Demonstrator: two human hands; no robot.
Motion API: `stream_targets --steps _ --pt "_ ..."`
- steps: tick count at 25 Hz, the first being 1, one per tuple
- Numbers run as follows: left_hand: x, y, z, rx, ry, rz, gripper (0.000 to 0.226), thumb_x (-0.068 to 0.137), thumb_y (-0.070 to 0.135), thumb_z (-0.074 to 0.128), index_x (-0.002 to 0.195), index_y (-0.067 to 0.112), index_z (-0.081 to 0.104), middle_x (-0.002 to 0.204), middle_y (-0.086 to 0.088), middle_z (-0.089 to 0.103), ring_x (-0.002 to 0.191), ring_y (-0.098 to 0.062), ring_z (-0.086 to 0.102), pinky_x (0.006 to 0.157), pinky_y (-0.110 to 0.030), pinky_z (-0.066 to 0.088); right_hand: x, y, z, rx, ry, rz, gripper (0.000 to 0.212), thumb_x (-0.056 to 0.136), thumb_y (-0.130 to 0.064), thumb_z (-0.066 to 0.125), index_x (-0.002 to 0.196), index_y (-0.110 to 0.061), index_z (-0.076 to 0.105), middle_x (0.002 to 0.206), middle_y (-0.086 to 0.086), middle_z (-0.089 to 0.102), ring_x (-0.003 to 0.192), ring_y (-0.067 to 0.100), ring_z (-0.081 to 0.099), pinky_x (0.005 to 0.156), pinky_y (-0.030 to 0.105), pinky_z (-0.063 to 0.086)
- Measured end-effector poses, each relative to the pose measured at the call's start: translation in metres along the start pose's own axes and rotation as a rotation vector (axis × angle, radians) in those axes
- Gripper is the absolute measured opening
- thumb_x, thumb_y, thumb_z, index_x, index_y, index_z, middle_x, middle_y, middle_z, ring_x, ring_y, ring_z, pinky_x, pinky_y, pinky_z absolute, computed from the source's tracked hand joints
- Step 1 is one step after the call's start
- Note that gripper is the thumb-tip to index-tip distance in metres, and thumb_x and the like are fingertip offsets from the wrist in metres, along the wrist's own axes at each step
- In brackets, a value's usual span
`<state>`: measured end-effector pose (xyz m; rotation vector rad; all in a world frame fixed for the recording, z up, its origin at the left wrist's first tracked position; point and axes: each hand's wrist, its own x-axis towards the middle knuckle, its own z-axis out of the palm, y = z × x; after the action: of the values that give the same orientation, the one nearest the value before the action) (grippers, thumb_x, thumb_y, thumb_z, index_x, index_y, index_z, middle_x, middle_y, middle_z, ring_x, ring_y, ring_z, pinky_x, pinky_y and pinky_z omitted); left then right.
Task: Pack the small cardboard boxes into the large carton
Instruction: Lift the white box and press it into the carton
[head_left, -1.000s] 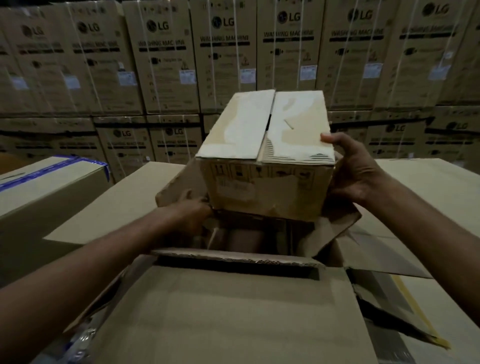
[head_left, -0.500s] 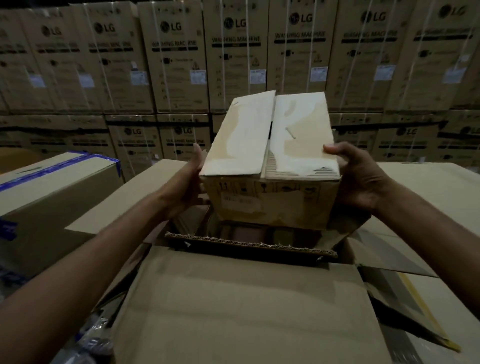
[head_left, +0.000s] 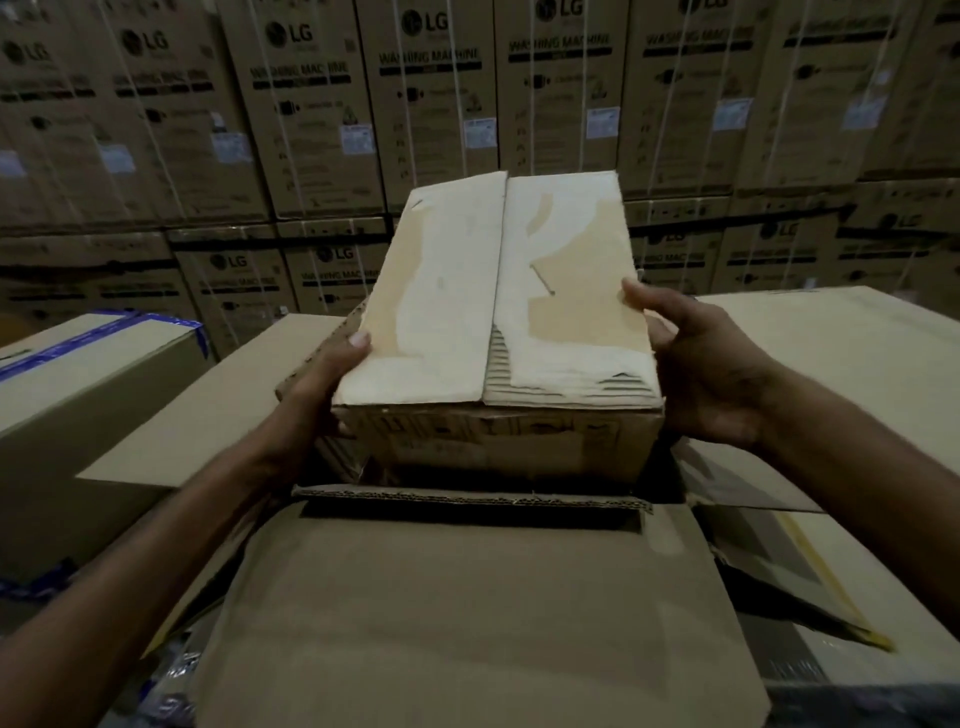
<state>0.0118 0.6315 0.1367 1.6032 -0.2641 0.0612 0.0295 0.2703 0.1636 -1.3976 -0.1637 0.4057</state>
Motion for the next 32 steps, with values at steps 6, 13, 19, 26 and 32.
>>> stream_targets --steps 6,13,19,26,32 --pt "0.002 0.003 0.015 0.088 0.158 -0.036 0.041 0.089 0.072 0.049 0.106 0.043 0.072 0.093 0.008 0.079 0.097 -0.023 0.069 0.087 -0.047 0.054 0.005 -0.008 0.003 0.035 -0.04 0.104 0.073 0.081 -0.071 0.068 0.139 -0.026 0.065 0.141 0.017 0.063 0.133 0.043 0.055 0.114 0.062 0.035" --pt "0.024 -0.009 0.008 0.251 0.095 -0.353 0.049 0.098 0.063 0.047 0.117 0.022 0.065 0.112 -0.012 0.073 0.101 -0.031 0.067 0.08 -0.04 0.053 0.048 0.004 0.03 0.042 0.238 0.207 0.05 0.093 -0.047 0.071 0.124 -0.009 0.066 0.095 0.013 0.079 0.084 0.028 0.078 0.074 0.044 0.065" --pt "0.036 -0.004 0.006 0.479 0.049 -0.376 0.053 0.095 0.041 0.068 0.142 0.019 0.055 0.124 0.0 0.064 0.105 -0.016 0.062 0.085 -0.031 0.051 0.055 0.005 0.039 -0.47 0.366 0.241 0.031 0.099 -0.041 0.065 0.105 -0.011 0.06 0.097 0.01 0.063 0.084 0.026 0.062 0.066 0.035 0.051" --pt "0.049 0.007 0.019 0.703 0.072 -0.326 0.034 0.098 0.048 0.062 0.106 0.015 0.071 0.1 -0.004 0.074 0.089 -0.021 0.071 0.075 -0.035 0.057 0.068 0.008 0.028 -0.796 0.481 0.124 0.034 0.093 -0.051 0.068 0.1 -0.018 0.065 0.097 0.004 0.069 0.087 0.023 0.066 0.073 0.035 0.053" --pt "0.043 0.017 0.014 0.726 0.121 -0.203 0.024 0.1 0.044 0.062 0.113 0.024 0.065 0.101 -0.001 0.074 0.087 -0.021 0.073 0.056 -0.034 0.06 0.067 -0.009 0.026 -0.872 0.541 0.049 0.034 0.092 -0.048 0.071 0.1 -0.017 0.06 0.092 0.002 0.067 0.081 0.02 0.066 0.071 0.037 0.057"
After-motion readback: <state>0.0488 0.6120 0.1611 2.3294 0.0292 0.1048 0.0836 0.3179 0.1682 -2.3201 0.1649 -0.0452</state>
